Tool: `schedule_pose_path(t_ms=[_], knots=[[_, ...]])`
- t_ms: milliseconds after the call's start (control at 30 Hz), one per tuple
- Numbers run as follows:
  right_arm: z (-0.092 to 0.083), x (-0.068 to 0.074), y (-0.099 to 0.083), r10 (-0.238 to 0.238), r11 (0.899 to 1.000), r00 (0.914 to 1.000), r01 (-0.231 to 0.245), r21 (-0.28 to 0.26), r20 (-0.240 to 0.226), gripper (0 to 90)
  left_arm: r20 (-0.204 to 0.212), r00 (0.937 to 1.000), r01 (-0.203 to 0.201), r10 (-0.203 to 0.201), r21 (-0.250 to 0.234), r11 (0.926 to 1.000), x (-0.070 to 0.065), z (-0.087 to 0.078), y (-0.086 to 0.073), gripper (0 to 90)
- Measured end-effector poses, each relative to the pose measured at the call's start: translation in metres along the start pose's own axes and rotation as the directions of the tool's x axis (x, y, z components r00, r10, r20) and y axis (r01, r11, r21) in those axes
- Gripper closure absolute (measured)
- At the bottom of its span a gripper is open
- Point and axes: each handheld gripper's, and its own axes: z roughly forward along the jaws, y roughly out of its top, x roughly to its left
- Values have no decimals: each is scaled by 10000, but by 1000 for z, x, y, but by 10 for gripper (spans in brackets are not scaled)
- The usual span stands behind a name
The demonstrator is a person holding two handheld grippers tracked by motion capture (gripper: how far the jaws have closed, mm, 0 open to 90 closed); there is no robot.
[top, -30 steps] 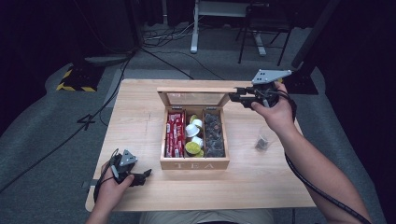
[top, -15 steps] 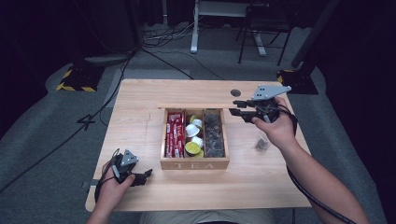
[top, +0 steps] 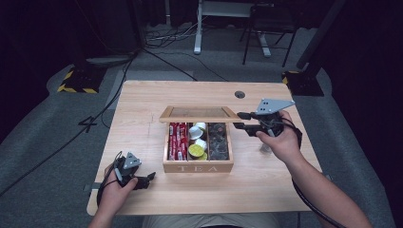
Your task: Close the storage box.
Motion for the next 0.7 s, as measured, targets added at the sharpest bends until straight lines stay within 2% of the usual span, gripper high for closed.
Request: schedule_pose_path(t_ms=[133,300,433,700], knots=[[1,5,-7,7,10000,10000,-7,47,-19,592,4,10000,50,-50,11,10000,-1,0,0,158],[3,10,-19,265,9996,9995,-264,16,-171,577,15,10000,37,-37,-7,10000,-1,0,0,158],[5,16,-29,248,9995,9997,-246,191,-83,623,13,10000,30,-30,-16,10000,-1,1,0,158],[15,23,-50,522,9975,9983,-509,498,-253,623,47,10000,41,-41,16,10000,-2,1,1,157]])
